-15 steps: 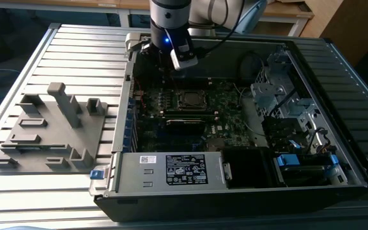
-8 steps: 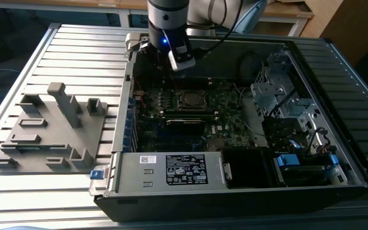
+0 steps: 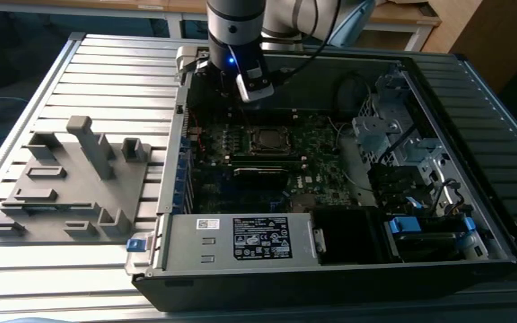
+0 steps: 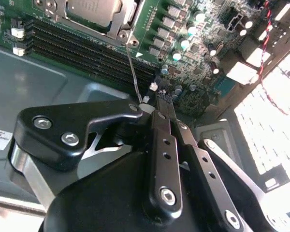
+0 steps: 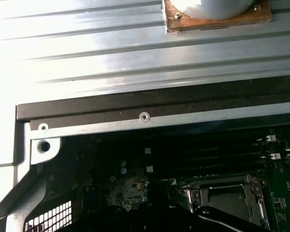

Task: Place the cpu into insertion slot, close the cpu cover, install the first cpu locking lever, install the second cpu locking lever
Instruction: 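Install the first cpu locking lever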

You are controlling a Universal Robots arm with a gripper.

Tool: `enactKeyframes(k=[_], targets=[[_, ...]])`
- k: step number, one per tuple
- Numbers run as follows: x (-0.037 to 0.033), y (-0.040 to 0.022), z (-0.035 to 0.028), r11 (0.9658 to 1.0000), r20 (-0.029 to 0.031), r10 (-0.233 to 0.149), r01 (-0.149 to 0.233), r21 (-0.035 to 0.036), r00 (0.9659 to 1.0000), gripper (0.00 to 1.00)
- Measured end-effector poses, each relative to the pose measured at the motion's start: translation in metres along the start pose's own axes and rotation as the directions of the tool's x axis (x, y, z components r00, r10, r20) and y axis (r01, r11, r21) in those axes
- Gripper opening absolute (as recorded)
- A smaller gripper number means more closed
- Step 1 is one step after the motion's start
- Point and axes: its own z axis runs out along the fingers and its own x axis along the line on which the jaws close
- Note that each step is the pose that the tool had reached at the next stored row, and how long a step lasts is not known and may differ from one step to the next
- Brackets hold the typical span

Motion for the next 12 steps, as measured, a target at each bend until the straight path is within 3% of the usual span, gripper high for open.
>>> enactKeyframes(k=[6,12], targets=[[-0.0029,-0.0002,0.0027,1.0,-0.0003,-0.002,0.002,0.0001,1.0,0.1],[-0.0172,0.0015,0.003,1.0,-0.0002,-0.002,0.002,0.0,1.0,0.1]])
